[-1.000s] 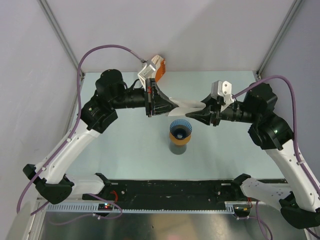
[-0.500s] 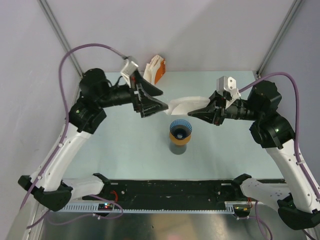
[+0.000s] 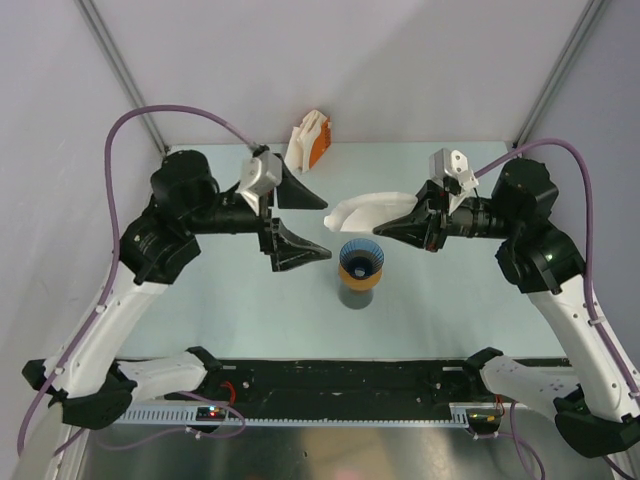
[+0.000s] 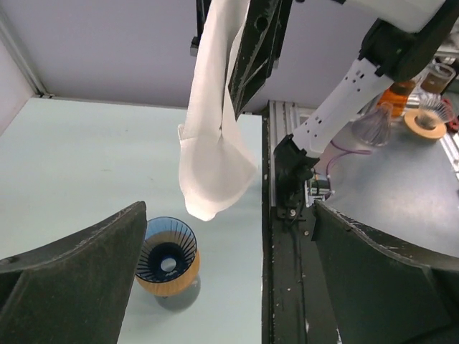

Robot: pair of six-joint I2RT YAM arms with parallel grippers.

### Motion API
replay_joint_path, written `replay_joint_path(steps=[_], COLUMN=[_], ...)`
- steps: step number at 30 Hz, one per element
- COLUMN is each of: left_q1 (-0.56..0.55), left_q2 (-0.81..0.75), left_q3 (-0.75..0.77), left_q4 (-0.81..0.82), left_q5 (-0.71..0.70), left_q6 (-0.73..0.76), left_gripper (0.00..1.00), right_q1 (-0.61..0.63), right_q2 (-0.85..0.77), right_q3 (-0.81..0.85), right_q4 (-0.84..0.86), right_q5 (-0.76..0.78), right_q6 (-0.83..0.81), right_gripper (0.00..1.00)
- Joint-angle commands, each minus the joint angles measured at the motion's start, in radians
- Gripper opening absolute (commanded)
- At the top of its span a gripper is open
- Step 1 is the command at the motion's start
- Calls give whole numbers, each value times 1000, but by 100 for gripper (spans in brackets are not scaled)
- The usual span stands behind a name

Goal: Place the coffee filter in the dripper
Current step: Adjust the coffee filter.

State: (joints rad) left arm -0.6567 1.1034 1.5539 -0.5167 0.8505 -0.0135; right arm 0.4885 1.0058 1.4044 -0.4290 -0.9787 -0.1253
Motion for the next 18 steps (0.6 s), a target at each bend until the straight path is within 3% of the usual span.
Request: replay_joint_path(steps=[1,10,18], left_q1=[-54,-166,-194], left_q2=[19,37,53], left_q3=[48,52,73], left_q4=[-83,-84,-84], left_q5=[-133,-220,-217], left_q6=[151,263,314], left_gripper=[100,99,85], right_q1=[-4,26,43], right_q2=[-1,6,11], right_q3=[0,0,0], right_q4=[33,15,-2], right_q5=[-27,-37,-49], right_q6=[44,55,56], right_gripper=[13,15,15])
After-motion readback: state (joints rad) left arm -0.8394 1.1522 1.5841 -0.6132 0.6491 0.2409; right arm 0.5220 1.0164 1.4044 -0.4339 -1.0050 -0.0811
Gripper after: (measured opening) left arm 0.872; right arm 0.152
